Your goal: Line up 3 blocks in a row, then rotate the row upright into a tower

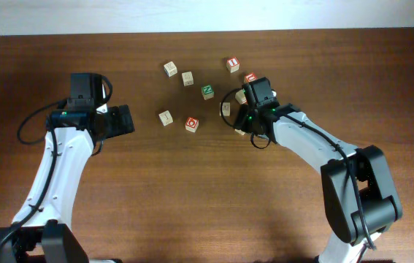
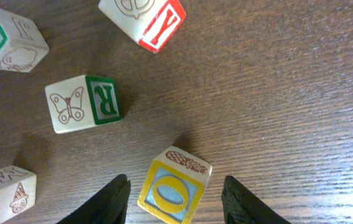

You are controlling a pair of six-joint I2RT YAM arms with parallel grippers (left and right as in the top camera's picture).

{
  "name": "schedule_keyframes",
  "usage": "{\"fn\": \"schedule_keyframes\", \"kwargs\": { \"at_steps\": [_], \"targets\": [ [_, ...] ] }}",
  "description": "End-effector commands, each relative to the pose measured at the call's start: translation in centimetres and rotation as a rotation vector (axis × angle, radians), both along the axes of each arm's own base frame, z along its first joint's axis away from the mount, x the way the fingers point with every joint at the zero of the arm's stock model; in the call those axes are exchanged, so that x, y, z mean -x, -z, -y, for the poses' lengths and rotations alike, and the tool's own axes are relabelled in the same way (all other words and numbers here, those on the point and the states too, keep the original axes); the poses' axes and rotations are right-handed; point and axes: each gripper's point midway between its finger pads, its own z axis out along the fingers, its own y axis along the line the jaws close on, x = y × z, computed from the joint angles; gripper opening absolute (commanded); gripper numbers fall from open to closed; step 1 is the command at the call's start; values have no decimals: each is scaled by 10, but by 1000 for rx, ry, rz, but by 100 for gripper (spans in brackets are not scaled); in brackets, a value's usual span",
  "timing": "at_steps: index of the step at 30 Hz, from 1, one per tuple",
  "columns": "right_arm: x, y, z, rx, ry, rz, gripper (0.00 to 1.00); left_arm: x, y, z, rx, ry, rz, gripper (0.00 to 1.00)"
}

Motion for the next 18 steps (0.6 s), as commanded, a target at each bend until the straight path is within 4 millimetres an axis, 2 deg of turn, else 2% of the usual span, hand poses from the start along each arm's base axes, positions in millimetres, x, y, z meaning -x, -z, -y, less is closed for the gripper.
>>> {"fn": "schedule_keyframes", "kwargs": {
  "at_steps": [1,8,11,15,18],
  "targets": [
    [3,4,-7,12,-13,-17,48,-4,-6,-2,-4,-21,16,99],
    [13,16,-3,33,-13,-70,39,-4,-6,-2,-4,-21,16,99],
    [12,24,-6,25,-17,-78,39,-4,-6,-2,-4,-21,16,99],
    [6,21,-8,18,-24,-49,38,-4,-6,-2,-4,-21,16,99],
    [-3,14,-12,4,-24,-17,52,-4,-6,-2,-4,-21,16,99]
  ]
}}
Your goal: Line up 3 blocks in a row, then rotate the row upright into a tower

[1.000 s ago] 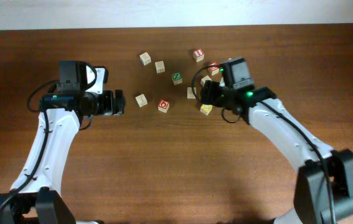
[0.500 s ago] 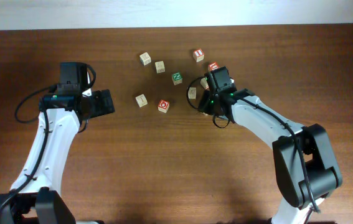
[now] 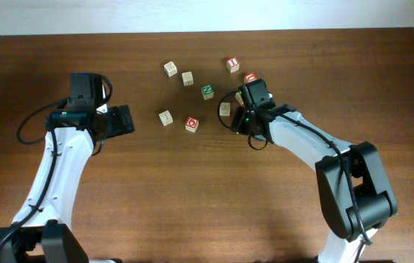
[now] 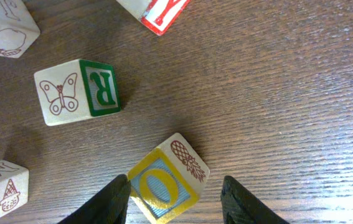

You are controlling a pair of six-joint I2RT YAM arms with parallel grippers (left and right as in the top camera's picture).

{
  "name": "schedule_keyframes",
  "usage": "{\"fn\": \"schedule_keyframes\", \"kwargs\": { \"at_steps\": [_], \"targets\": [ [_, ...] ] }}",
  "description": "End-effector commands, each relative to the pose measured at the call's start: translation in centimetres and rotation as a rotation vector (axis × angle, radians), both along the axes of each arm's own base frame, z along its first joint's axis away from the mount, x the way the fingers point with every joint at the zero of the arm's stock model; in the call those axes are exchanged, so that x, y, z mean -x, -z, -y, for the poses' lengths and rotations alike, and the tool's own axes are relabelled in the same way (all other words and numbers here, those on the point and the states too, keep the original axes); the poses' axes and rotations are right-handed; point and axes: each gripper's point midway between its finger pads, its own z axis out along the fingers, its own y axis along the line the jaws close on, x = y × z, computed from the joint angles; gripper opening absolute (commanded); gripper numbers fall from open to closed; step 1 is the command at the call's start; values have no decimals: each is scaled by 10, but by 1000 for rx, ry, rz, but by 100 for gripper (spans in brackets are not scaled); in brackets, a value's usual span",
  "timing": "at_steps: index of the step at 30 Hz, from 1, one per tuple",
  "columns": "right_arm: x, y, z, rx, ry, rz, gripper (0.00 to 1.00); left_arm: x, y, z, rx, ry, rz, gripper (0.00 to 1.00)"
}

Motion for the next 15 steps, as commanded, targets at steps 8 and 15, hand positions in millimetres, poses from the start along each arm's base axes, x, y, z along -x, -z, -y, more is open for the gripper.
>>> {"fn": "schedule_keyframes", "kwargs": {
  "at_steps": [8,15],
  "targets": [
    [-12,9,-7,-21,33,17,42,-4,-6,-2,-4,-21,17,99],
    [9,15,-15,-63,-21,-81,30,-4,-6,-2,-4,-21,17,99]
  ]
}}
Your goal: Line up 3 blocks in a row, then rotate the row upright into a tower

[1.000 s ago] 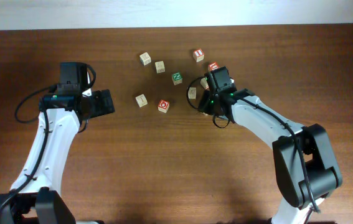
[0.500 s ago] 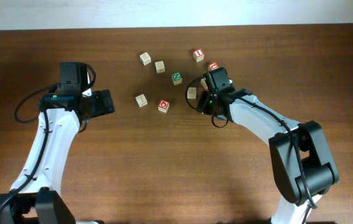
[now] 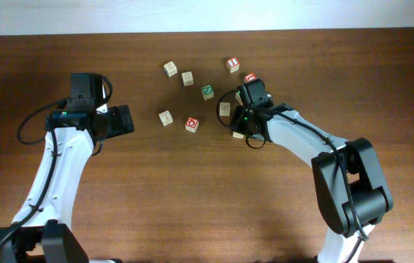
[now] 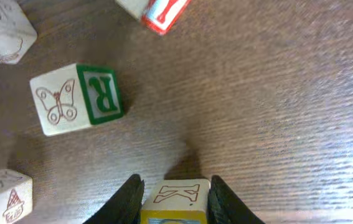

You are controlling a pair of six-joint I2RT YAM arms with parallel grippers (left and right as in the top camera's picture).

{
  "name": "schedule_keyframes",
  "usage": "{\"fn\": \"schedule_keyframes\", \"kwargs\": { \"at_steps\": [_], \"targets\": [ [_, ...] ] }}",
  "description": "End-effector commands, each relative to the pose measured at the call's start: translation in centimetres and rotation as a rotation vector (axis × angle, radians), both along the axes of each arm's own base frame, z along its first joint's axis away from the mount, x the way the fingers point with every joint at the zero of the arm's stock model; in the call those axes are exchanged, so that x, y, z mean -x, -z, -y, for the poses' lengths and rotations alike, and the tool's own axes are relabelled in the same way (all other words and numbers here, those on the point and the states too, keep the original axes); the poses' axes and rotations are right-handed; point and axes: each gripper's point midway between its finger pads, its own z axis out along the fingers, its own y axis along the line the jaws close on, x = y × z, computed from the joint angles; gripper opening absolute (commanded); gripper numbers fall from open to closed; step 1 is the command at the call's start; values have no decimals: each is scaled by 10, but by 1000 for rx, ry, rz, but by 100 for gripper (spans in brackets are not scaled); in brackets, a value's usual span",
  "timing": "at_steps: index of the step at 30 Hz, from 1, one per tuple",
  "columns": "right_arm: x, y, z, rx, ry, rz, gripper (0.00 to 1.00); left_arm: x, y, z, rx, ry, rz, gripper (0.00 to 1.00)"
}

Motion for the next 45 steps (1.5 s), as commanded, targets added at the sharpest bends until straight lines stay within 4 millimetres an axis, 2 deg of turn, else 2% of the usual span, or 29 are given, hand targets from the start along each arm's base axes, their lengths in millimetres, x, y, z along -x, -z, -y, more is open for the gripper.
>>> {"fn": "schedule_keyframes", "kwargs": {
  "at_steps": [1,4,7,10,12,14,17,19,22,24,25,26,28,30,32,35,38,41,45],
  "targets": [
    [14,5,-13,-38,-82,-66,30,-4,-6,-2,-4,-21,17,99],
    [15,-3,-22,-30,-225,-48,31,-4,-6,-2,-4,-21,17,99],
    [32,3,-21,1,-237,-113,31,-4,-6,-2,-4,-21,17,99],
    [37,4,-20,8,-238,-135,31,-4,-6,-2,-4,-21,17,99],
    [33,0,-22,9,-254,-118,43,-4,-6,-2,-4,-21,17,99],
    [25,-11,-19,41,-251,-99,48,-4,-6,-2,-3,-21,17,99],
    [4,-42,-27,57,-321,-26,49,-4,-6,-2,-4,-21,17,99],
    [-18,-79,-49,39,-361,82,51,-4,-6,-2,-4,-21,17,99],
    [-39,-123,-82,33,-388,228,51,-4,-6,-2,-3,-20,17,99],
    [-49,-138,-103,40,-409,274,50,-4,-6,-2,-4,-21,17,99],
    [-53,-136,-113,39,-419,266,50,-4,-6,-2,-4,-21,17,99],
    [-54,-124,-126,28,-410,228,51,-4,-6,-2,-4,-21,17,99],
    [-49,-95,-140,13,-366,153,50,-4,-6,-2,-4,-21,17,99],
    [-40,-52,-143,14,-264,40,50,-4,-6,-2,-4,-21,17,99],
    [-35,-30,-142,23,-223,-15,51,-4,-6,-2,-4,-21,17,99],
    [-24,-8,-142,52,-218,-73,52,-4,-6,-2,-4,-21,17,99],
    [-16,6,-137,66,-194,-124,52,-4,-6,-2,-4,-21,17,99],
    [-6,10,-132,88,-200,-164,50,-4,-6,-2,-4,-21,17,99],
    [8,14,-124,140,-280,-210,41,-4,-6,-2,-3,-20,17,99]
  ]
}}
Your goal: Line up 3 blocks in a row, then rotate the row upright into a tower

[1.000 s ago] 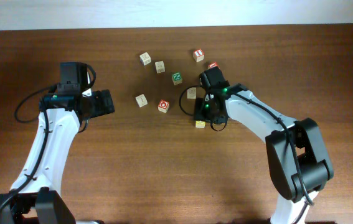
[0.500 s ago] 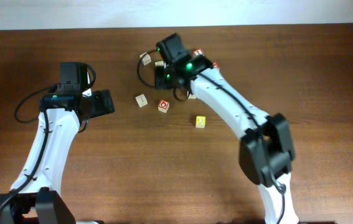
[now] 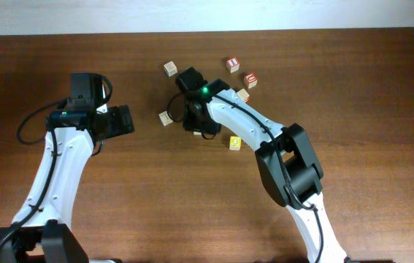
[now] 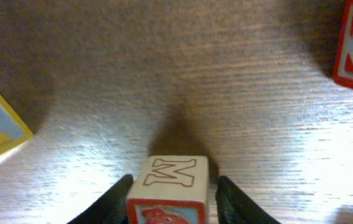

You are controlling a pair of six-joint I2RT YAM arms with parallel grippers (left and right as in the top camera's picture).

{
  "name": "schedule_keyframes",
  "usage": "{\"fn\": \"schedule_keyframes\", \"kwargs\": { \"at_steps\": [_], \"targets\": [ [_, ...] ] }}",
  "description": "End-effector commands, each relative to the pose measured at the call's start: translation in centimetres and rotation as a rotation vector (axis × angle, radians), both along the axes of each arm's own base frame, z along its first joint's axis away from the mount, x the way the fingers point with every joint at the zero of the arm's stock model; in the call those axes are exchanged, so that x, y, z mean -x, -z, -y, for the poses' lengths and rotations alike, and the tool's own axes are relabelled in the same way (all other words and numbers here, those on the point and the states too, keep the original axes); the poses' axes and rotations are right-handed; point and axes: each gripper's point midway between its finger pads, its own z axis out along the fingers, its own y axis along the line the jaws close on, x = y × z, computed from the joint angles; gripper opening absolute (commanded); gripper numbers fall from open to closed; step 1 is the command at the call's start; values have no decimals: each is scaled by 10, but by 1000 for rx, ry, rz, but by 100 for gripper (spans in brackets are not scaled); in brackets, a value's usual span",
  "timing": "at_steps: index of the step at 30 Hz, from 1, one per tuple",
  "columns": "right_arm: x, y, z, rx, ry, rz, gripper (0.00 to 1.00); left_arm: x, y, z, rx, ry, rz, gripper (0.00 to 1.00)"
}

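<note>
A wooden block point(image 4: 170, 182) with an outlined M on top and a red-framed front face sits on the table between the fingers of my right gripper point(image 4: 173, 186). The left finger point(image 4: 117, 196) is against it and a thin dark gap shows at the right finger point(image 4: 229, 199). In the overhead view the right gripper point(image 3: 194, 123) covers this block. A yellow block point(image 3: 235, 142) lies alone on the table to its right. My left gripper point(image 3: 123, 120) hovers at the left, far from the blocks, and its fingers are not discernible.
Loose letter blocks lie around: two pale ones point(image 3: 170, 69) point(image 3: 165, 117), two red ones point(image 3: 233, 63) point(image 3: 250, 79) and another pale one point(image 3: 243, 95). The wrist view shows a yellow-and-blue block at left and a red one at upper right.
My right gripper was shut on the yellow block by the right cluster. That block now lies free on the table, and the gripper stands further left around the M block.
My right gripper first stood open around the yellow O block. Then the block lay turned between the open fingers. Then the gripper was shut on it, a K face upward. Now the yellow block rests alone and the gripper is at the M block. The left arm stayed put.
</note>
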Motion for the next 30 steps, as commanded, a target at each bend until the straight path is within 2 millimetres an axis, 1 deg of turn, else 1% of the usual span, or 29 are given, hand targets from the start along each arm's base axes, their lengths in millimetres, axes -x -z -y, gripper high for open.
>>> {"fn": "schedule_keyframes", "kwargs": {
  "at_steps": [1,3,5,8,12,15,17,22,27,28,30],
  "targets": [
    [9,4,-1,29,-89,-16,41,-5,-6,-2,-3,-20,18,99],
    [13,1,2,49,-136,-28,36,-5,-6,-2,-3,-20,18,99],
    [17,1,7,69,-168,-42,34,-5,-6,-2,-3,-20,18,99],
    [27,2,18,101,-181,-92,34,-5,-6,-2,-3,-21,18,99],
    [42,3,43,153,-155,-190,34,-5,-6,-2,-3,-20,18,99],
    [52,2,51,178,-155,-234,34,-5,-6,-2,-3,-21,18,99],
    [51,2,56,184,-144,-239,35,-5,-6,-2,-3,-20,18,99],
    [39,2,66,169,-106,-224,35,-5,-6,-2,-3,-21,18,99],
    [42,2,64,165,-110,-238,36,-5,-6,-2,-3,-21,18,99],
    [43,2,64,162,-110,-243,41,-5,-6,-2,-3,-20,18,99],
    [46,1,62,148,-112,-255,42,-5,-6,-2,-3,-20,18,99]
  ]
}}
